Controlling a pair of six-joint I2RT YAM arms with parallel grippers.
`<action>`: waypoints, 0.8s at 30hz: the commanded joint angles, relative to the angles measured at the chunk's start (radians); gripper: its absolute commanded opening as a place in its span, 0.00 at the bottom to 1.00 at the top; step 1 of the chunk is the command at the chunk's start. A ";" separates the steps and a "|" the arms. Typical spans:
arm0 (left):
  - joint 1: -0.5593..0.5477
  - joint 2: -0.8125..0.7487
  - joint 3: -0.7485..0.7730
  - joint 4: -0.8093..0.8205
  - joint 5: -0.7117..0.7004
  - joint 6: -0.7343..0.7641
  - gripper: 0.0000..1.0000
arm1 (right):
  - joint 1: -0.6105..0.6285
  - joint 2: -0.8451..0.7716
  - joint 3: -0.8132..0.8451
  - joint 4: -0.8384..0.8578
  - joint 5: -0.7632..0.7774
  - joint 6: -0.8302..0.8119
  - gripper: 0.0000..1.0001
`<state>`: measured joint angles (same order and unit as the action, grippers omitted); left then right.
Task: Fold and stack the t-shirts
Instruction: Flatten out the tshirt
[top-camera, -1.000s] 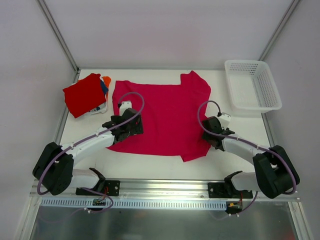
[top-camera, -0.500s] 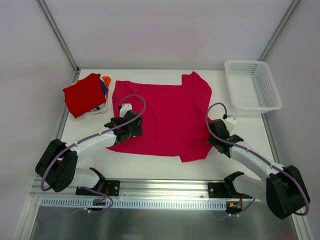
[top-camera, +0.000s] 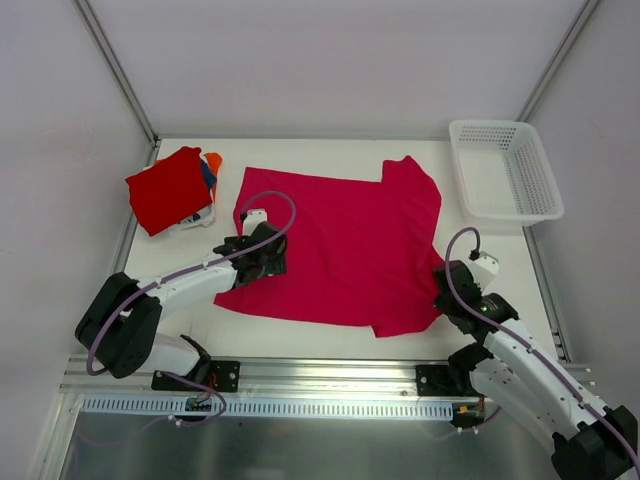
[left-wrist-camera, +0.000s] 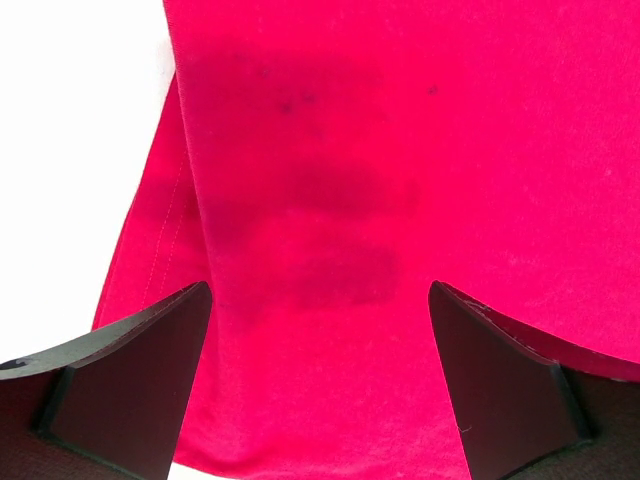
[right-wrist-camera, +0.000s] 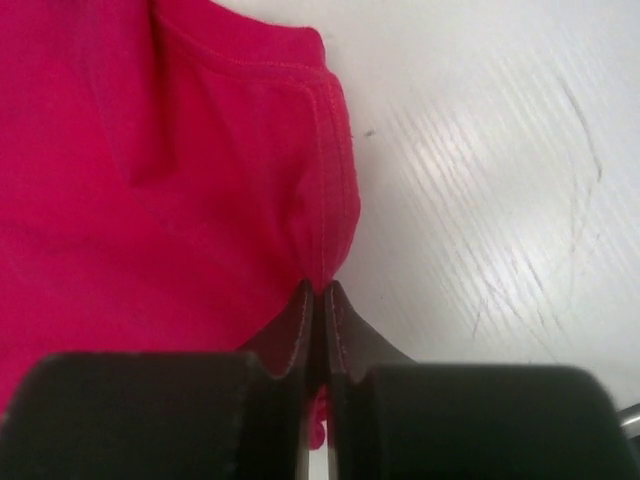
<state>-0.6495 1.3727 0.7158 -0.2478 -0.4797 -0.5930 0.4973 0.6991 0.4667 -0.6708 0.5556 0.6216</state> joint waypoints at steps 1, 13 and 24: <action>-0.015 -0.001 0.031 0.007 -0.011 -0.022 0.91 | 0.035 -0.010 -0.011 -0.049 -0.084 0.038 0.13; -0.016 -0.246 -0.015 -0.145 0.061 -0.047 0.90 | 0.254 0.011 0.203 -0.210 0.067 0.076 1.00; -0.024 -0.351 -0.125 -0.156 0.207 -0.083 0.87 | 0.757 0.228 0.182 -0.203 0.142 0.467 0.99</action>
<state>-0.6559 1.0187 0.6060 -0.3862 -0.3168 -0.6464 1.1587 0.7940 0.6441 -0.8200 0.6167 0.8791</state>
